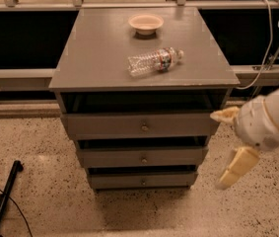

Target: Open bottom drawer

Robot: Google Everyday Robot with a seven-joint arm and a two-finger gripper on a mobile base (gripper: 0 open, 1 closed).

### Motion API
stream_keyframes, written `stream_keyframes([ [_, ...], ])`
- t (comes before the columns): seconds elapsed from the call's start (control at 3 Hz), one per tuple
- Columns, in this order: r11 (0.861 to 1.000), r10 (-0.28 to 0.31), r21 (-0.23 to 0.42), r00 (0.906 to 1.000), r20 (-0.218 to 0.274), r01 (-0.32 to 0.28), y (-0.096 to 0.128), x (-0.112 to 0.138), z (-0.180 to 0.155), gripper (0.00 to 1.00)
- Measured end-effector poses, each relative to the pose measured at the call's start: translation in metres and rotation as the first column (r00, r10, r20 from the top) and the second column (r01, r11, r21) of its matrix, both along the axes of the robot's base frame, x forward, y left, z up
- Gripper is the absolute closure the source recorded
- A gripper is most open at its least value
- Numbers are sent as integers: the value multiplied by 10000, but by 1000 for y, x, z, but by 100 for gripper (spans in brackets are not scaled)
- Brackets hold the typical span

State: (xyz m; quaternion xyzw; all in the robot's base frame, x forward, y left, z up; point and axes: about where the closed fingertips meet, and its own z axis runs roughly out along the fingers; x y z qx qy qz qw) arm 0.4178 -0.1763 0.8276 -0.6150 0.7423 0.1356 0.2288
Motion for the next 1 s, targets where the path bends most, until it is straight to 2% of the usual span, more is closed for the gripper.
stream_keyframes([
  [0.33, 9929, -112, 1188, 9999, 20, 109, 7, -18, -49, 0],
  [0.67, 9926, 344, 1169, 9994, -25, -339, 13, -17, -48, 0],
  [1.0, 9708, 1237, 2102, 9920, -266, -1154, 42, -28, -98, 0],
])
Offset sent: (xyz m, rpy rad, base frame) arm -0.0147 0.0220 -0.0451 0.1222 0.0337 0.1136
